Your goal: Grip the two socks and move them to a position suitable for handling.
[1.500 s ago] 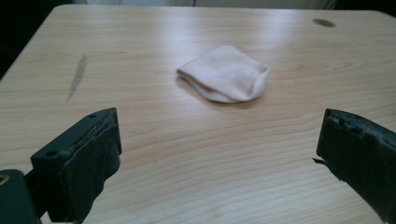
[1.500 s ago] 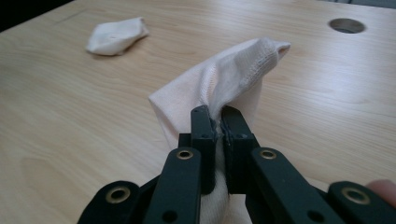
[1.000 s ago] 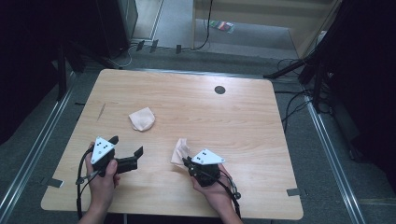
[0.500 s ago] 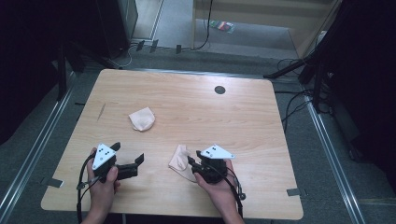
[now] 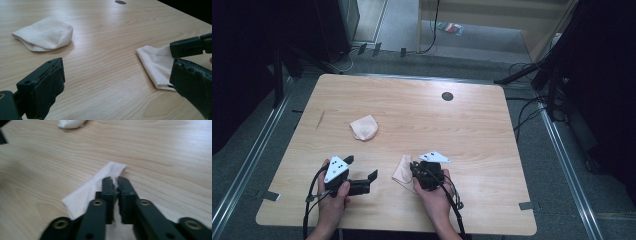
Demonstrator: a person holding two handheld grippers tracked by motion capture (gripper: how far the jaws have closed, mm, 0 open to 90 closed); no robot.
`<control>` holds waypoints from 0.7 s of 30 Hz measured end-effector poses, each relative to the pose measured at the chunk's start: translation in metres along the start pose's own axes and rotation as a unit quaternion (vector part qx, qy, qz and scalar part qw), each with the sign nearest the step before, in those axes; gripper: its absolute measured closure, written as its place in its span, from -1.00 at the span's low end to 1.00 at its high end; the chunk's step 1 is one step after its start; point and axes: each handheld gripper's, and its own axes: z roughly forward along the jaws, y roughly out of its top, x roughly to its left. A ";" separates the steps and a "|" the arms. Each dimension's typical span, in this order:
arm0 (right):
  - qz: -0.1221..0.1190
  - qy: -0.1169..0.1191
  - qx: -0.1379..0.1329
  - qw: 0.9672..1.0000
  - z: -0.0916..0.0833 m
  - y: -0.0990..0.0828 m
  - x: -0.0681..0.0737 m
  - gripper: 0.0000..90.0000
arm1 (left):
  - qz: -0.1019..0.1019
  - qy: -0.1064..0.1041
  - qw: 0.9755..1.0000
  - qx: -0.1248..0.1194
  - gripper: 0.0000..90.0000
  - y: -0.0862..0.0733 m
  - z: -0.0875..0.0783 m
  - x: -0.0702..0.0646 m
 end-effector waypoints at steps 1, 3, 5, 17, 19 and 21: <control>-0.004 0.007 -0.002 1.000 -0.001 0.003 0.002 0.94 | 0.000 -0.001 1.000 0.003 -1.00 0.000 0.001 -0.001; -0.018 0.017 -0.004 1.000 -0.004 0.009 0.006 0.95 | -0.003 -0.001 1.000 0.003 -1.00 0.000 0.001 -0.001; -0.033 0.025 -0.011 0.999 -0.007 0.017 0.013 0.95 | -0.006 -0.005 1.000 -0.006 -1.00 0.001 -0.001 0.000; -0.077 0.136 -0.090 0.984 -0.041 0.059 0.055 0.94 | -0.044 0.010 0.996 -0.075 -1.00 0.010 -0.034 0.034; -0.058 0.157 -0.090 0.982 -0.047 0.055 0.047 0.94 | -0.042 0.011 0.996 -0.075 -1.00 0.010 -0.035 0.035; -0.044 0.151 -0.075 0.985 -0.046 0.043 0.031 0.94 | -0.041 0.008 0.996 -0.073 -1.00 0.010 -0.034 0.033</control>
